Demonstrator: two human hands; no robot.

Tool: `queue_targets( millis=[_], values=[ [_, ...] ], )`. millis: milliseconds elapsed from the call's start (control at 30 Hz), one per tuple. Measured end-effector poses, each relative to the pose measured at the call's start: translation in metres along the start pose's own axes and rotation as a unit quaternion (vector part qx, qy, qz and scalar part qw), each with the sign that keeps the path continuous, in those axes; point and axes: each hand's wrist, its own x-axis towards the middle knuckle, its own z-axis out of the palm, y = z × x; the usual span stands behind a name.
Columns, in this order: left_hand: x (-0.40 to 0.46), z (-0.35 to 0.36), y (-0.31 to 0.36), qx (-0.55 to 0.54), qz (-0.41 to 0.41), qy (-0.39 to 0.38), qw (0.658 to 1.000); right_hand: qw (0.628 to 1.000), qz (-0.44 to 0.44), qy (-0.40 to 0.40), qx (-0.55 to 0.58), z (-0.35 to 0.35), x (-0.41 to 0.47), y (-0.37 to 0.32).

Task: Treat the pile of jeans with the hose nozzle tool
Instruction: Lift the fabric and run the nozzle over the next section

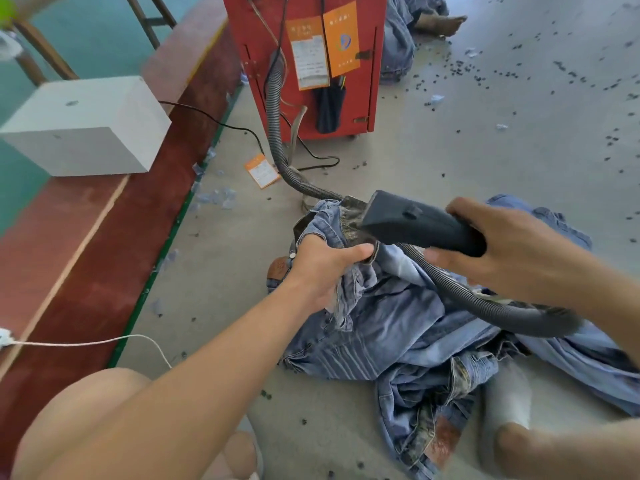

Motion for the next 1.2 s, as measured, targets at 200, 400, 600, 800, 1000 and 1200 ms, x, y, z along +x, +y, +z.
queue_targets(
  millis=[200,400,600,800,1000,1200],
  values=[
    [-0.002,0.002,0.001,0.0,0.01,-0.067,0.998,0.998,-0.001,-0.008,-0.057,0.015,0.007,0.007],
    [0.0,-0.001,-0.004,0.006,0.009,-0.071,0.997,0.999,0.023,0.019,-0.028,0.026,0.024,0.015],
    [0.007,-0.002,-0.011,0.099,-0.025,-0.052,0.993,0.997,0.064,0.04,-0.005,0.029,0.03,0.011],
    [0.006,0.005,-0.006,0.072,0.018,0.001,0.997,0.991,0.108,0.083,-0.013,0.024,0.029,0.002],
    [0.004,0.006,-0.01,0.163,0.068,0.036,0.984,0.998,0.046,0.002,-0.047,0.009,0.019,-0.011],
    [0.003,0.008,-0.007,0.14,0.071,0.006,0.988,0.998,0.057,-0.01,-0.039,0.019,0.035,-0.018]
  ],
)
